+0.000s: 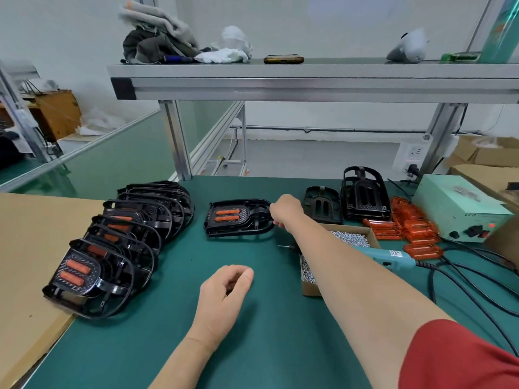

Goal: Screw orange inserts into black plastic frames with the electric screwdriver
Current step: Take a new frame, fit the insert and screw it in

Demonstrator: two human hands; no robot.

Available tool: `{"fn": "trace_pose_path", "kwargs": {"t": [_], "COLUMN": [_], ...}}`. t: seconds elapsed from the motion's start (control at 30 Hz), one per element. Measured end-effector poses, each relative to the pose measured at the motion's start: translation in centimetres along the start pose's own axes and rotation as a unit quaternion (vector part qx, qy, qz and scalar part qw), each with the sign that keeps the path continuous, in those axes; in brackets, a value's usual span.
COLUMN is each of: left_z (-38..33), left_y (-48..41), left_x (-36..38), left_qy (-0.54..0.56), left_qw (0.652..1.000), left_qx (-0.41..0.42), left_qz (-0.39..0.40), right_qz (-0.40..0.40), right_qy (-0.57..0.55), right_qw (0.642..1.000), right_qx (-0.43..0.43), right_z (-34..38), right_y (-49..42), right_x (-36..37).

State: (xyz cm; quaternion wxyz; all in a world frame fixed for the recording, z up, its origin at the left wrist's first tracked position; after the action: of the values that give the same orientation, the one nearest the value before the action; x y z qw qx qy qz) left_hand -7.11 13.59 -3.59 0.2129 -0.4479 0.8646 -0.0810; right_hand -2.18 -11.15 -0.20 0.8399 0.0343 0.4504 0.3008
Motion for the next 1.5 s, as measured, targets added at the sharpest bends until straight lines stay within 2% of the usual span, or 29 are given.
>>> {"fn": "trace_pose_path", "kwargs": {"t": [0.1,0.23,0.33,0.53,0.7,0.97,1.17,1.37,1.5], "left_z": [0.1,0.1,0.1,-0.1,0.0,0.6,0.6,0.4,0.5], "left_y": [0.0,-0.1,-0.1,-0.2,-0.1,-0.1,-0.1,-0.1,-0.1], "left_x": [0.0,-0.1,-0.1,-0.2,-0.2,-0.3,-0.2,-0.2,-0.2], "left_qy": [-0.003,0.0,0.002,0.005,0.008,-0.005,-0.009,-0.017,-0.014], "left_qw": [1.0,1.0,1.0,1.0,1.0,1.0,1.0,1.0,1.0], "left_qx": [0.005,0.012,0.005,0.009,0.006,0.001,0.0,0.001,0.0], "left_qz": [-0.002,-0.005,-0.008,-0.011,-0.01,-0.013,-0.014,-0.013,-0.016], "right_qz": [0.029,0.074,0.079,0.09,0.076,-0.022,-0.107,-0.134,-0.133], "right_qy": [0.001,-0.093,-0.132,-0.14,-0.148,-0.049,0.063,0.176,0.203], "right_qw": [0.999,0.992,0.987,0.985,0.986,0.998,0.992,0.975,0.97], "right_qx": [0.014,0.031,0.037,0.046,0.015,-0.04,-0.039,0.006,0.007], "right_z": [0.4,1.1,1.3,1.7,1.4,0.1,-2.4,-4.5,-4.7], "right_y": [-0.1,-0.3,-0.5,-0.6,-0.9,-1.9,-3.5,-4.9,-5.0], "right_x": [0.8,2.1,2.8,3.6,3.1,-0.4,-4.4,-5.4,-5.0]}}
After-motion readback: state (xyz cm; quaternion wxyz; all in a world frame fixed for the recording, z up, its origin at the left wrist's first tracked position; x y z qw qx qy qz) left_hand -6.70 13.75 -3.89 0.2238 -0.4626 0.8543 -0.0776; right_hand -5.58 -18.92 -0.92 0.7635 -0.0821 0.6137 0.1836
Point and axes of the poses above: each hand's wrist, its own y-axis away from the middle knuckle, its own x-axis out of the palm, z = x × y, the point moved 6 cm from there along -y, towards the middle knuckle, and after that the axes turned 12 degrees about x, right-handed, at the moved point
